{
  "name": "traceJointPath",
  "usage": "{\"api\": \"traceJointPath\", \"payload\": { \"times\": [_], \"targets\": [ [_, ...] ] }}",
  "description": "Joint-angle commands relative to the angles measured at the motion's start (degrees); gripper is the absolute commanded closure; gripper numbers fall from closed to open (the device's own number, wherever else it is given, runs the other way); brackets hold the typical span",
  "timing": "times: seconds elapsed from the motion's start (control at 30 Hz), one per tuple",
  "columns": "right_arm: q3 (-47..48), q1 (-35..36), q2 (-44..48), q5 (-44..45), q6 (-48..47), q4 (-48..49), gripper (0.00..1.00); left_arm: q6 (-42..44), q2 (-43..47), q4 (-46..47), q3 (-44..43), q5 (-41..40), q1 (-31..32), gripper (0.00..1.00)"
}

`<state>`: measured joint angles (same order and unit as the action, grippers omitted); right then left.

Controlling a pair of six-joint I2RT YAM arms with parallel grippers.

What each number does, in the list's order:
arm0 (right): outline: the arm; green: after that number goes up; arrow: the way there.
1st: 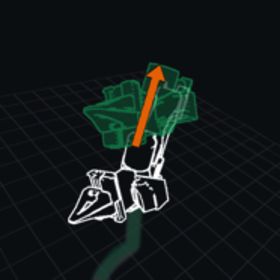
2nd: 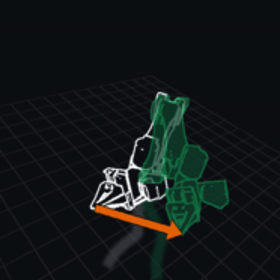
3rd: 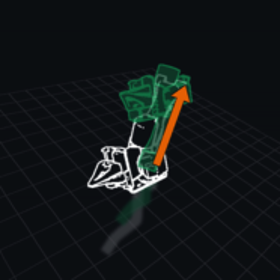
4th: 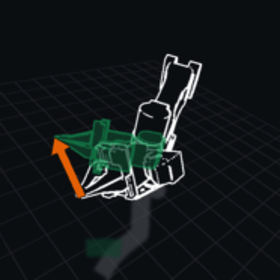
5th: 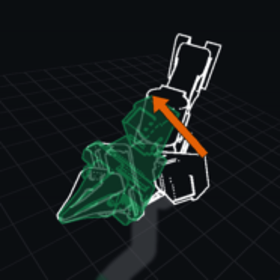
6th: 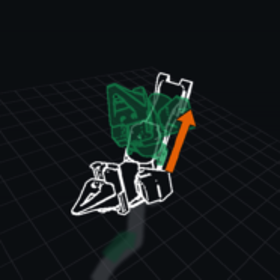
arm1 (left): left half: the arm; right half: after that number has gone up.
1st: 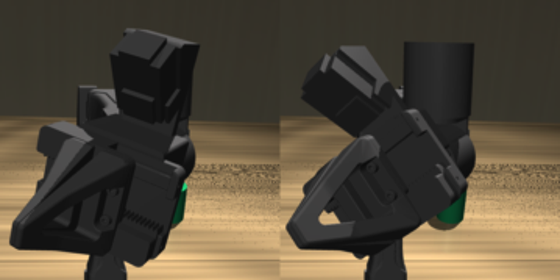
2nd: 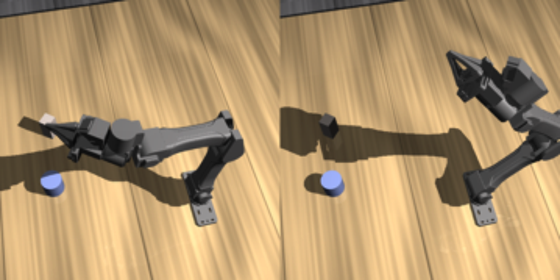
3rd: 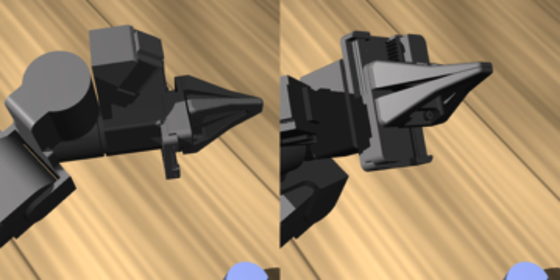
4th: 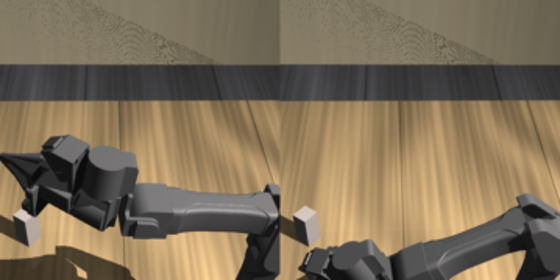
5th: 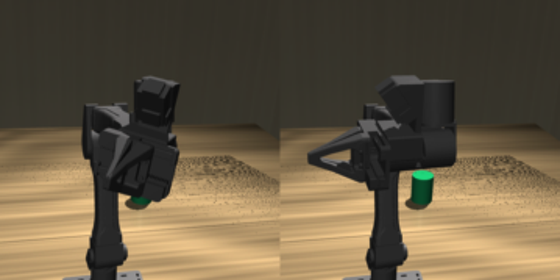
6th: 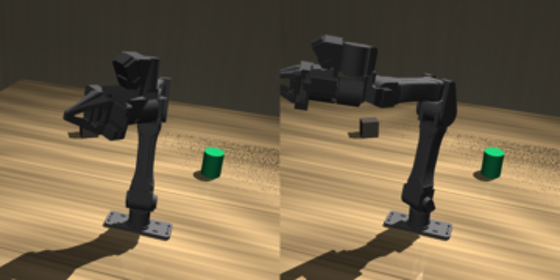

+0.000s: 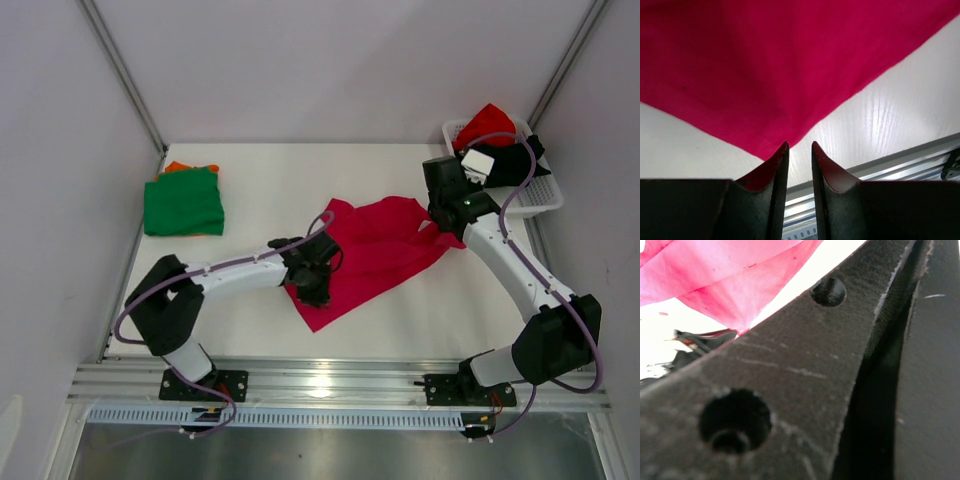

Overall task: Fold and stack the t-shirts
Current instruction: Flatten out the tshirt

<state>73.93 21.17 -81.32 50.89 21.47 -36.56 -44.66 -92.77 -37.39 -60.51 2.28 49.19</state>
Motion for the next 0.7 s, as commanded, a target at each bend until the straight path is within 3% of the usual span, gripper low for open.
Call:
{"api": "traceJointPath", "payload": {
  "times": [0.0,0.5,0.67],
  "targets": [
    [-0.5,0.5,-0.2,-0.1,1.7,-0.9,1.00,-2.6,-2.9,2.4,-0.7,4.4,3.9,0.72],
    [-2.7,0.6,0.8,0.2,1.6,-0.8,1.00,-3.4,-5.3,1.1,-1.9,4.2,6.5,0.73],
    [-2.3,0.6,0.5,-0.1,1.6,-0.6,1.00,-1.9,-3.9,-3.0,-5.4,-1.7,6.5,0.73]
  ]
}}
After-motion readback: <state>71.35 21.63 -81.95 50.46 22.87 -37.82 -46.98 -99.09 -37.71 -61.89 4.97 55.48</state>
